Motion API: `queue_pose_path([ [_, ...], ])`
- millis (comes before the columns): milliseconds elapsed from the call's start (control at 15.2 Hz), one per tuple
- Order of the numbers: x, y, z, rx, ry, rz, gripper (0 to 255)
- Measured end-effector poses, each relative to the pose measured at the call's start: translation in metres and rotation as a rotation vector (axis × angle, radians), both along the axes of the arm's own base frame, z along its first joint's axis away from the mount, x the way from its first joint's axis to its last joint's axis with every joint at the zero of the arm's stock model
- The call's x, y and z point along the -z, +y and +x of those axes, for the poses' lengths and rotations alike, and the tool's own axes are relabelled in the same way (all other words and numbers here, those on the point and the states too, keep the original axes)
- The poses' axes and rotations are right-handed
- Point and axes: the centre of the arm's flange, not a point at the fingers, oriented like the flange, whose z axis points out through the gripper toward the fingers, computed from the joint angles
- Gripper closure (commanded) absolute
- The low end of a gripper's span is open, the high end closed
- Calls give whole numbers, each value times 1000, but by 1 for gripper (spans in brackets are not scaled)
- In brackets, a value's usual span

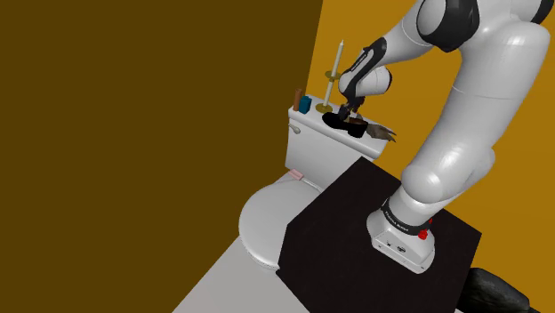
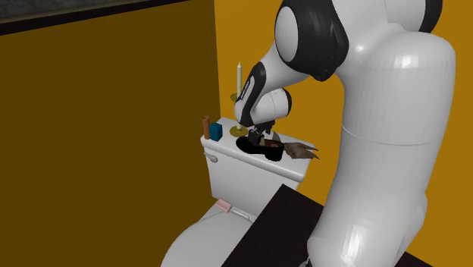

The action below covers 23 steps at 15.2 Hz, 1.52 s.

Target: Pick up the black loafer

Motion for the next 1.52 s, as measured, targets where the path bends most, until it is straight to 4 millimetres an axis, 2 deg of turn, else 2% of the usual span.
queue_pose_path([
  [726, -2, -1, 1, 1, -4, -2, 255],
  [1518, -61, 0, 0, 0, 0, 0, 255],
])
